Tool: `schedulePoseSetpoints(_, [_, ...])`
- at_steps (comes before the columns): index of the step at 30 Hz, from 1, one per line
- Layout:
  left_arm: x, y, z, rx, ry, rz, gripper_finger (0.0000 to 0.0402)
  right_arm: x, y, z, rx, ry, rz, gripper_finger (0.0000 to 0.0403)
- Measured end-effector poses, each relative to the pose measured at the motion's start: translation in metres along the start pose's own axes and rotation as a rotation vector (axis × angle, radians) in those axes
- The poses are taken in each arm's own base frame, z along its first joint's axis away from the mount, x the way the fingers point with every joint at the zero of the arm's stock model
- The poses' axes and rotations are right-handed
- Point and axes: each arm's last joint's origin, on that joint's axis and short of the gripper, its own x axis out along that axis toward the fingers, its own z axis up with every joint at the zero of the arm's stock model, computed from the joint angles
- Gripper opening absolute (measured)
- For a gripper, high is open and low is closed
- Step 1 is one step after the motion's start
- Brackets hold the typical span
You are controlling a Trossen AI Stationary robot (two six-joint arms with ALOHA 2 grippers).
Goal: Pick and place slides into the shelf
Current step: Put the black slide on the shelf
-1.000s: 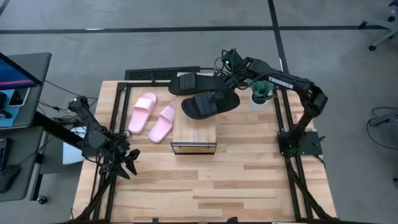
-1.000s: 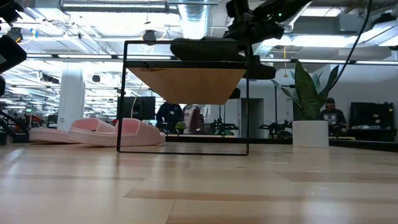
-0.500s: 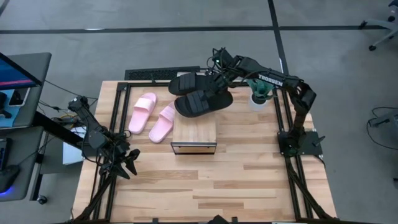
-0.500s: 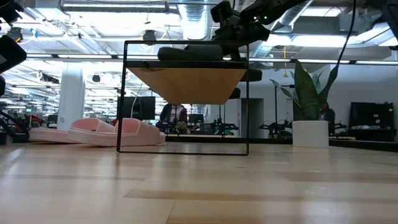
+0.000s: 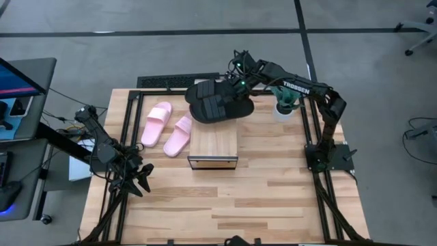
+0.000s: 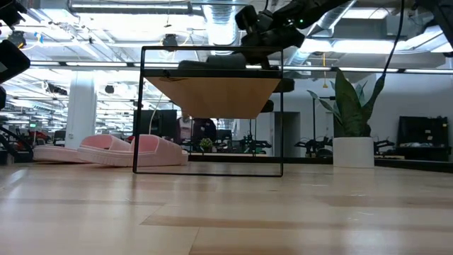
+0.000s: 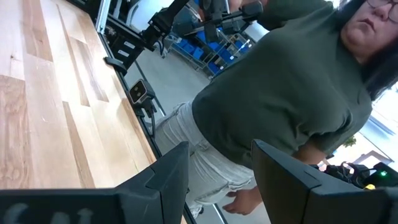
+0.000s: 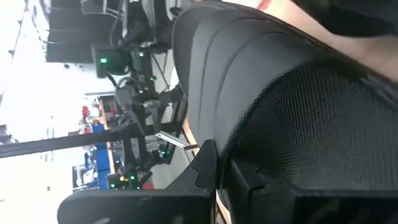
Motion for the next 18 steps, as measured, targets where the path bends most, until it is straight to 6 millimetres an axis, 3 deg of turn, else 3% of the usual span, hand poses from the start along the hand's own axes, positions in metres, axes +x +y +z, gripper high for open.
schedulePoseSetpoints(18, [0.000,0.000,0.000,0.000,0.000,0.000,0.0162,0.017,0.006,0.005,0.026,-0.033,0.036,0.0001])
